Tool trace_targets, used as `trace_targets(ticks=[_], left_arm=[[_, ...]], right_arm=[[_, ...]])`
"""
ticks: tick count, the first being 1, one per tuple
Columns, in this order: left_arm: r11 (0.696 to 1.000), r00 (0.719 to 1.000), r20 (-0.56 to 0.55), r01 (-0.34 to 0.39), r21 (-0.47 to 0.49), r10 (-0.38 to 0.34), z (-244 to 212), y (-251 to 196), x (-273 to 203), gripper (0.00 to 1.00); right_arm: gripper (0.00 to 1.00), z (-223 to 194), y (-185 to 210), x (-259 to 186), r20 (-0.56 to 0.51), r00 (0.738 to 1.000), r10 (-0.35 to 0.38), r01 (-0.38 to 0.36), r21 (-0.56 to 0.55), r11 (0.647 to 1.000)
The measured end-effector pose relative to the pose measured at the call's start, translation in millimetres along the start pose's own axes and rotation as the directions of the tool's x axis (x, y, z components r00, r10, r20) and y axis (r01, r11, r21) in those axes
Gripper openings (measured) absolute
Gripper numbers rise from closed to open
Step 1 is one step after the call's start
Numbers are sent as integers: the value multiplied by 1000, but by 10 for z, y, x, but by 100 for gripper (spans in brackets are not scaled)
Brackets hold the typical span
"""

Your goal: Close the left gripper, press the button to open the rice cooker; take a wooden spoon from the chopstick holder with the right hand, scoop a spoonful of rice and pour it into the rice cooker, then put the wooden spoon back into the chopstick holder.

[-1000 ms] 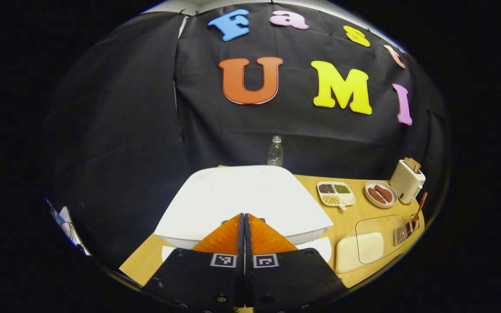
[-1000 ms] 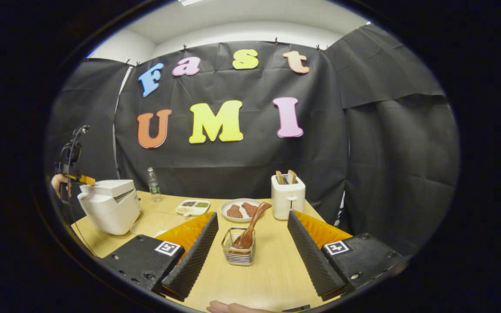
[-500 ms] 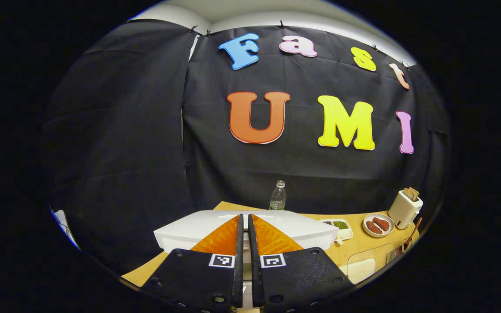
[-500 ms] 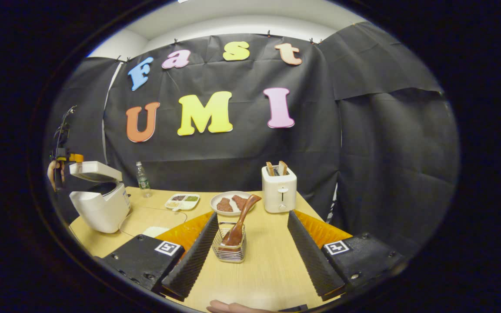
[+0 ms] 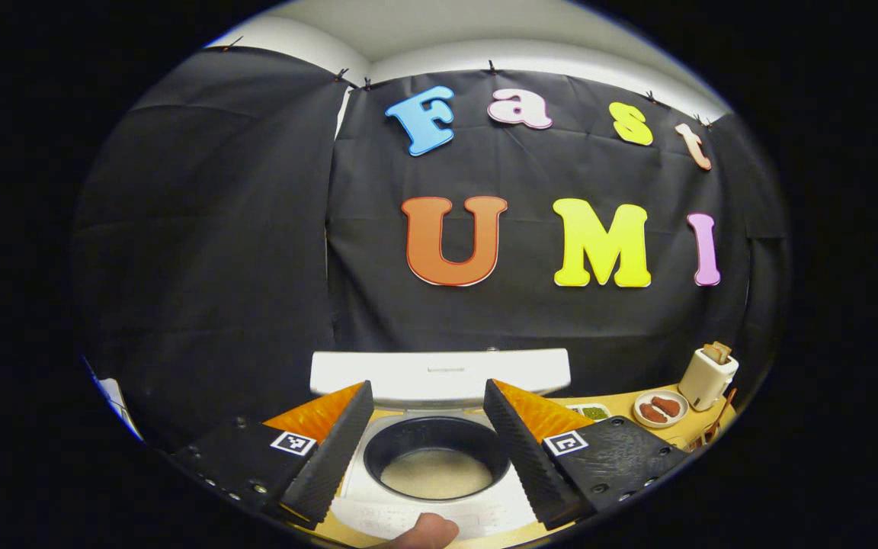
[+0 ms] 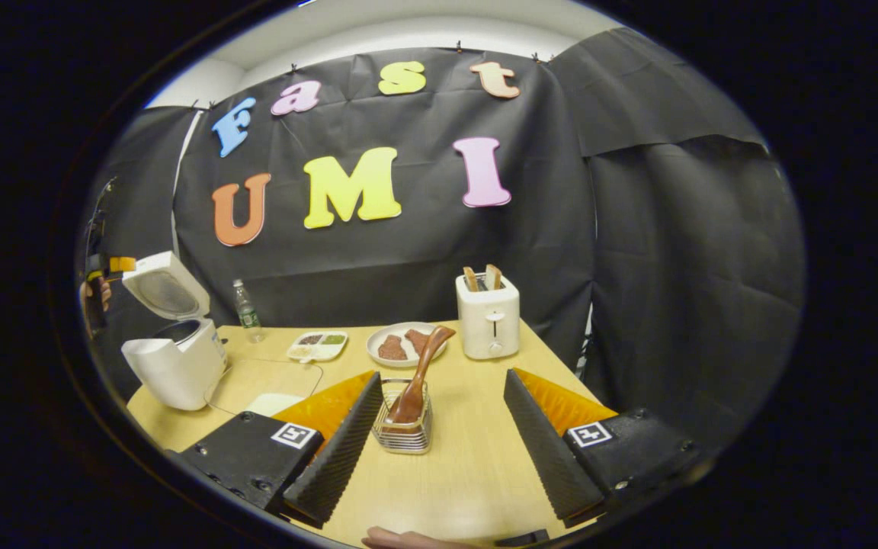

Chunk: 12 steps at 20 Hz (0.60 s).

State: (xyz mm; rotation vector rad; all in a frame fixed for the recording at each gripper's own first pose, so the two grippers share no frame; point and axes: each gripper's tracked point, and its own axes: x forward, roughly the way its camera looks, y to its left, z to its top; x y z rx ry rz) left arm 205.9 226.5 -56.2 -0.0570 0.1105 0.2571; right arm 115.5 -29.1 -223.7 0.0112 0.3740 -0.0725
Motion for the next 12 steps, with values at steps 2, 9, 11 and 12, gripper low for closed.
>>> trace_targets(ticks=[2,9,11,12], left_arm=[[1000,1000,26,14,15,-15,71,-14,-200,93],[999,996,68,49,12,-49,41,-96,-948,93],[998,995,79,57,23,-59,-32,-128,-1167,93],[998,993,96,62,28,-64,-44,-132,-1265,93]], right_arm=[[100,-12,28,14,1,1000,3,-3,1,1000],[100,-74,59,237,9,1000,21,-22,30,999],[100,-104,45,377,7,1000,22,-22,22,1000],[100,-97,60,449,14,999,32,-33,19,999]])
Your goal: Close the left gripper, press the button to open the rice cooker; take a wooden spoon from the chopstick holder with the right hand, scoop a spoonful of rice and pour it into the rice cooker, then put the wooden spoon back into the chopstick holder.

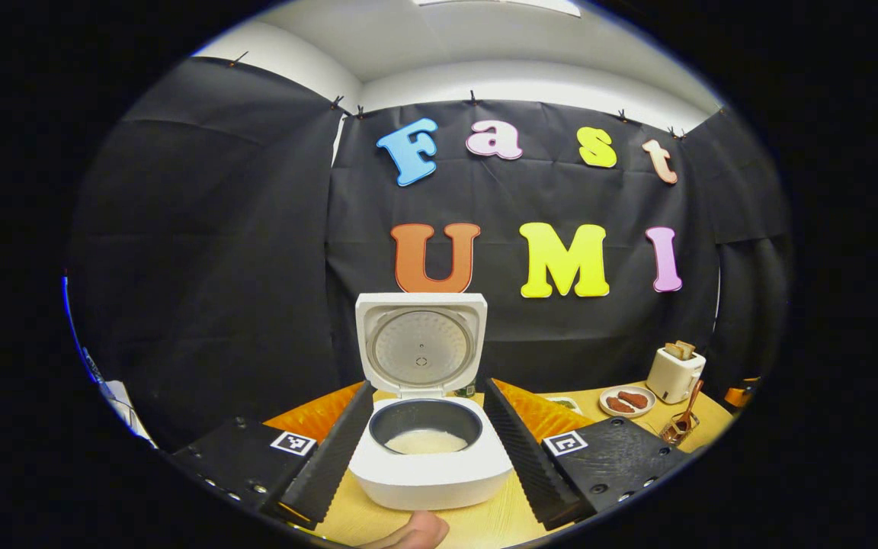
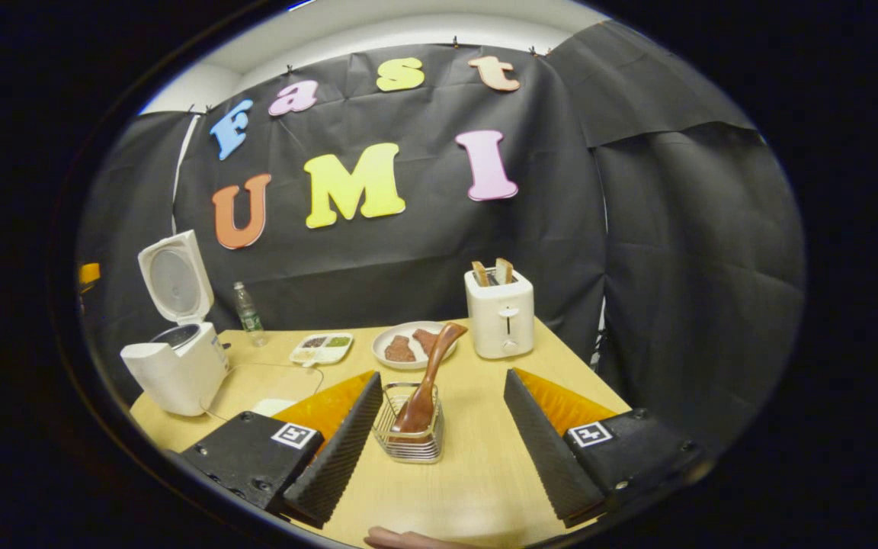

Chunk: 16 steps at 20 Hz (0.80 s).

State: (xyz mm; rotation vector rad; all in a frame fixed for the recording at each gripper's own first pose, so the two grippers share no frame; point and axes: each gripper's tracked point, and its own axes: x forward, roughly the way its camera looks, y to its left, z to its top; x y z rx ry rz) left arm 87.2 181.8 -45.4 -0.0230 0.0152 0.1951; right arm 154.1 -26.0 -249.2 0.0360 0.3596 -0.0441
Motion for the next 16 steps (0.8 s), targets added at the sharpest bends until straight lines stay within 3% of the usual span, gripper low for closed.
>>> trace_targets(ticks=[4,6,10,11,12,16], left_arm=[[996,997,33,75,-42,-74,-114,-178,-441,93],[997,996,54,71,-39,-69,-128,-149,-632,93],[997,995,65,73,-40,-71,-303,-186,-1032,93],[997,996,61,72,-39,-70,-388,-204,-1118,93],[998,996,68,53,-43,-50,-427,-158,-1182,93],[997,997,64,54,-49,-51,-594,-182,-1343,93]], right_arm=[[100,-188,-123,397,-64,997,-41,42,11,999],[100,-268,-8,603,-85,996,-3,6,27,1000],[100,-381,41,963,-125,992,-12,12,3,1000],[95,-391,53,1038,-136,991,-15,17,14,1000],[100,-408,45,1132,-144,989,-24,28,32,999],[95,-489,116,1487,-208,978,7,19,124,992]])
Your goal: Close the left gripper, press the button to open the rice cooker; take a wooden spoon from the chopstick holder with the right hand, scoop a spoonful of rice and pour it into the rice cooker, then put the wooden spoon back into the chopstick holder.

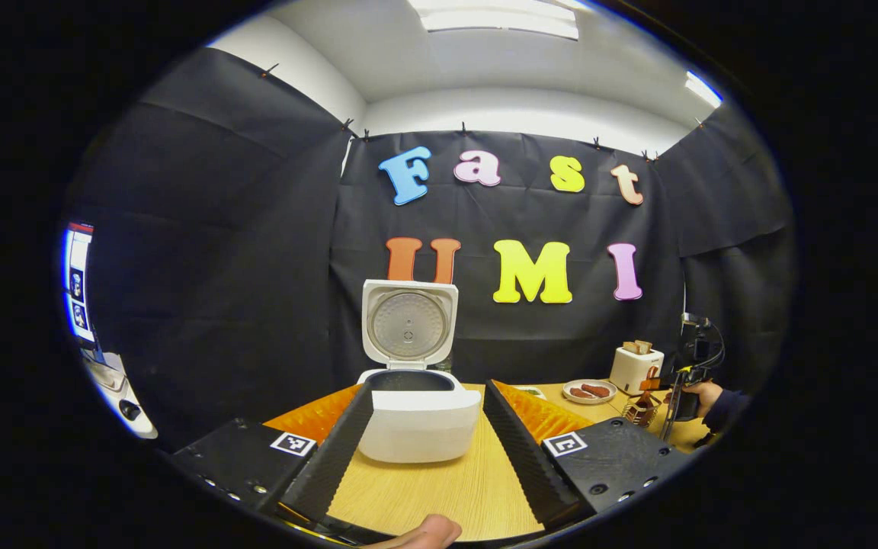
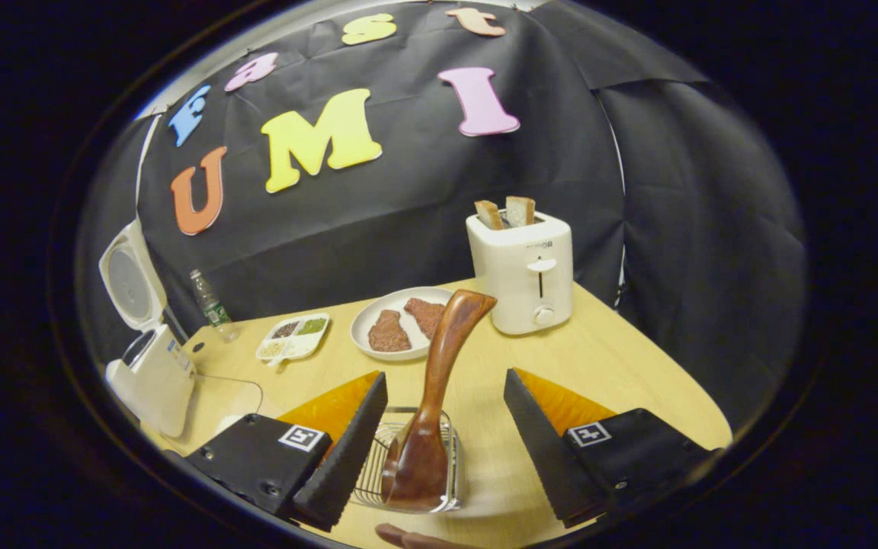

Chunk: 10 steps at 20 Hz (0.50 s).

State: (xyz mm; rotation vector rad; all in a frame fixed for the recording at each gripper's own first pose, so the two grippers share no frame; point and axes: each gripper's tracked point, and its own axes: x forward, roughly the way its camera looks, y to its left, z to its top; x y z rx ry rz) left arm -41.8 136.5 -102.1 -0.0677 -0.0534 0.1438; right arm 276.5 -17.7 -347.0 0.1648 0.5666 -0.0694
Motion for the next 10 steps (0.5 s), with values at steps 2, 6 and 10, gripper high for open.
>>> trace_targets(ticks=[2,6,10], left_arm=[[1000,1000,-23,-16,12,16,-88,65,-16,93],[999,999,-31,-33,34,34,-132,128,-8,93],[1000,999,-38,2,13,-2,-202,73,-16,93]], right_arm=[[98,15,-38,86,-21,1000,-10,10,5,1000],[84,-27,14,228,-57,997,50,-47,55,997],[59,-64,14,322,-96,990,102,-96,66,993]])
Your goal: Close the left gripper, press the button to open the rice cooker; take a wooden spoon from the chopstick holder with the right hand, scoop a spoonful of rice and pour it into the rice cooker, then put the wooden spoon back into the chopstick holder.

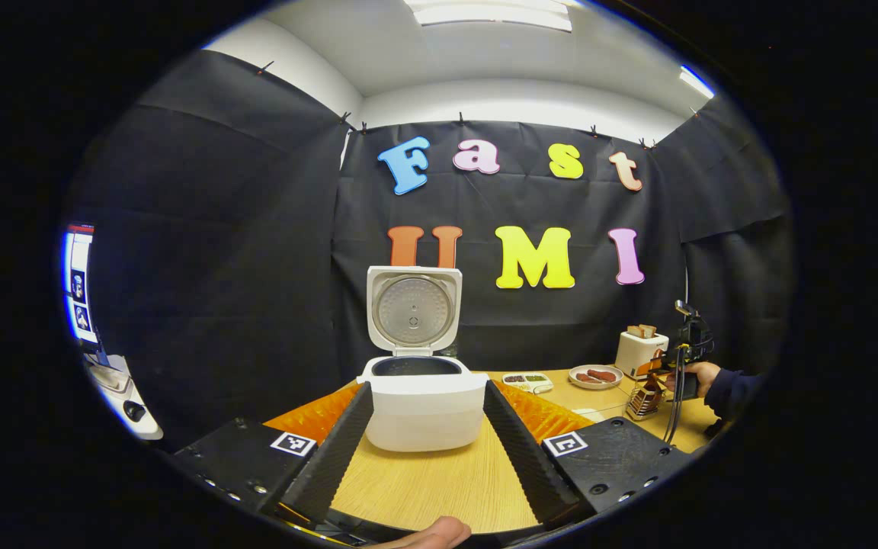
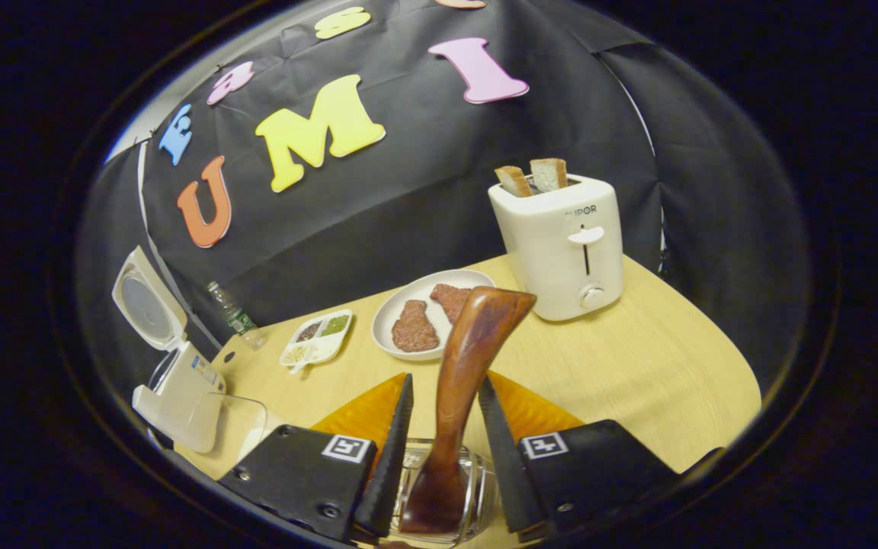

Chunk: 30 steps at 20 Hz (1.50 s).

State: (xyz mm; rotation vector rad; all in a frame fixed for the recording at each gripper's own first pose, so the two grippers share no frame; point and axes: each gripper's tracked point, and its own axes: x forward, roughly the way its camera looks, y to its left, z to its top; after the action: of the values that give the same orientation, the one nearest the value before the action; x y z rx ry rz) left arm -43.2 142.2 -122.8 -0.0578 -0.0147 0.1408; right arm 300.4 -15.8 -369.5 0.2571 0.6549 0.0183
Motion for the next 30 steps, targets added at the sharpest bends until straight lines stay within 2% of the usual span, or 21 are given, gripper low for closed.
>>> trace_targets(ticks=[1,2,3,4,6,10,16,19,22,26,28,30], left_arm=[[1000,1000,0,1,1,-1,-4,11,-20,93],[1000,1000,5,-2,6,2,-6,36,-25,93],[1000,1000,12,-4,15,4,18,52,-44,93],[1000,1000,24,-5,22,5,34,57,-59,93],[999,999,39,5,32,-7,69,27,-121,93],[999,999,46,23,29,-24,89,4,-195,93],[999,998,64,26,34,-28,107,43,-361,93],[999,998,58,29,42,-31,83,36,-438,93],[998,997,72,33,57,-37,104,10,-518,93],[999,998,54,35,21,-36,73,-3,-558,93],[1000,999,51,13,14,-14,69,62,-565,93],[1000,999,47,0,12,0,56,91,-547,93]], right_arm=[[37,-8,37,-15,-9,1000,21,-21,11,1000],[41,25,40,-71,-2,1000,21,-21,19,1000],[24,58,57,-118,13,1000,26,-26,31,999],[26,93,126,-165,31,998,54,-55,39,998],[21,151,95,-297,55,998,22,-24,31,999],[18,363,215,-602,137,990,44,-47,15,999],[13,660,376,-1047,237,971,16,0,-68,998],[13,786,607,-1278,283,959,21,14,-123,992],[12,775,860,-1394,287,958,29,14,-146,989],[12,617,1246,-1358,268,962,59,-15,-164,986],[12,510,1407,-1311,252,966,59,-30,-119,992],[12,414,1652,-1250,241,966,94,-74,-89,993]])
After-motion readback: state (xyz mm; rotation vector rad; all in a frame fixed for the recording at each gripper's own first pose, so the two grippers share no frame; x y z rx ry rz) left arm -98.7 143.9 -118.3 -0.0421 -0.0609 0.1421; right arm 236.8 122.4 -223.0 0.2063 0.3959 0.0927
